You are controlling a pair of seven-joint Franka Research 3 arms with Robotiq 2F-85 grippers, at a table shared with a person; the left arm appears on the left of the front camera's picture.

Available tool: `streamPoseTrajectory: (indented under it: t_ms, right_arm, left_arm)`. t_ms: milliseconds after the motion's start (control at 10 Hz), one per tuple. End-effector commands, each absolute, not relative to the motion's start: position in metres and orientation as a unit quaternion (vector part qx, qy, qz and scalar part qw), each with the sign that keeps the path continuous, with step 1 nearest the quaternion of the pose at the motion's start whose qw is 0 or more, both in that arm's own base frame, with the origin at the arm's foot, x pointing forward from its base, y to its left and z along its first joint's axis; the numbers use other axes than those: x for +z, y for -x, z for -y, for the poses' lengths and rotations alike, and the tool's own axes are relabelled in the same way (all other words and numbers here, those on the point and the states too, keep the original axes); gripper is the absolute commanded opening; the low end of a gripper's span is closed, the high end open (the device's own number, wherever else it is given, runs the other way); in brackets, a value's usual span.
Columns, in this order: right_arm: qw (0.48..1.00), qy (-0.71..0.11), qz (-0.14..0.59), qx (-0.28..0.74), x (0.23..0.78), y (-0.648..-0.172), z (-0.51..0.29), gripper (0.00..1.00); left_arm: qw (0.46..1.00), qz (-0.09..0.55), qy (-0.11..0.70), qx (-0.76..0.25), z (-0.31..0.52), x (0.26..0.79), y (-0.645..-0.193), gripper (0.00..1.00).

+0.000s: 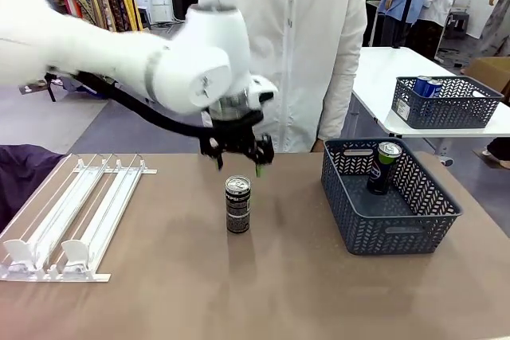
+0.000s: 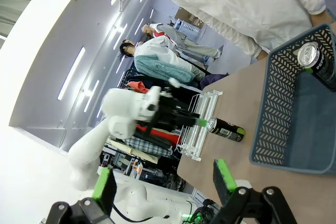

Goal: Retrieve and store the cans from the dispenser.
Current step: Pick up one can from the Automatic Can Dispenser and place it in the middle of the table.

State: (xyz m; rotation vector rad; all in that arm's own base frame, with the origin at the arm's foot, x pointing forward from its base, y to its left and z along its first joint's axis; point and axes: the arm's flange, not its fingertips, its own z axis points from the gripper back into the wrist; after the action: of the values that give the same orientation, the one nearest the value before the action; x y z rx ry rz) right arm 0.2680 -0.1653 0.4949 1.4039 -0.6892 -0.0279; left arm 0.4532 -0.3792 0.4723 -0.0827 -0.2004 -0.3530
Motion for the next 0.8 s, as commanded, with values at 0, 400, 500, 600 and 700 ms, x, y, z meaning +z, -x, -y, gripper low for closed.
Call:
streamPoseTrajectory:
  t_ms: [0, 400, 500, 600, 700]
  right_arm:
    - [0.700, -0.638, 0.321, -0.013, 0.500, -0.271, 0.164, 1.00]
    - [0.700, -0.638, 0.321, -0.013, 0.500, -0.271, 0.164, 1.00]
    - [0.700, -0.638, 0.321, -0.013, 0.500, -0.271, 0.164, 1.00]
    - [0.700, -0.638, 0.321, -0.013, 0.500, -0.271, 0.164, 1.00]
    - [0.700, -0.638, 0.321, -0.013, 0.500, -0.271, 0.164, 1.00]
  left_arm:
    - [0.971, 0.148, 0.055, -0.178, 0.310, 0.539, -0.390, 1.00]
    - [0.968, 0.190, 0.147, -0.070, 0.155, 0.592, -0.309, 1.00]
    - [0.960, 0.190, 0.206, -0.025, 0.100, 0.586, -0.299, 1.00]
    - [0.946, 0.177, 0.271, 0.025, 0.045, 0.572, -0.293, 1.00]
    - [0.921, 0.168, 0.350, 0.038, -0.004, 0.551, -0.286, 1.00]
